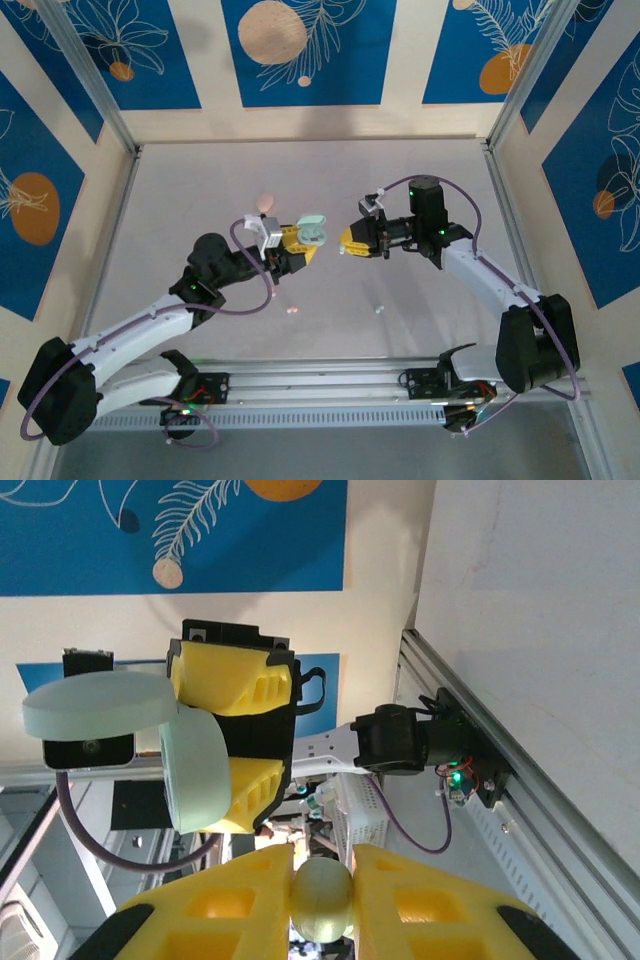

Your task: Insert the wireless bluetooth earbuds into the charging case

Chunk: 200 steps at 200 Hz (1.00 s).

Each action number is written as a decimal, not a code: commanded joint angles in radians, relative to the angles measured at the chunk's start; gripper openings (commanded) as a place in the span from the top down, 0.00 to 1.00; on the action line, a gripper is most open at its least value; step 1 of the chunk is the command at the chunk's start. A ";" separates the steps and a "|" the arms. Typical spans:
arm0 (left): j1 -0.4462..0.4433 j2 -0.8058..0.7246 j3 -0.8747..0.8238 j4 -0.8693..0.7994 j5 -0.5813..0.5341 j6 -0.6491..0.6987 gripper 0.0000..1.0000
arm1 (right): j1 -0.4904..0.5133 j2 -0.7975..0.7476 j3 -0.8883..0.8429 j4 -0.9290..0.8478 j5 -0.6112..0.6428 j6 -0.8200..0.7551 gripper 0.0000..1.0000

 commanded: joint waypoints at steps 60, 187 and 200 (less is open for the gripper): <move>-0.007 -0.020 0.008 -0.019 -0.015 0.037 0.67 | -0.006 -0.015 0.002 0.041 0.048 0.190 0.77; -0.007 0.011 -0.008 0.053 0.008 0.039 0.67 | 0.216 -0.161 0.212 -0.141 0.460 -0.135 0.76; -0.006 0.009 -0.014 0.069 0.012 0.036 0.67 | 0.247 -0.149 0.226 -0.144 0.503 -0.158 0.76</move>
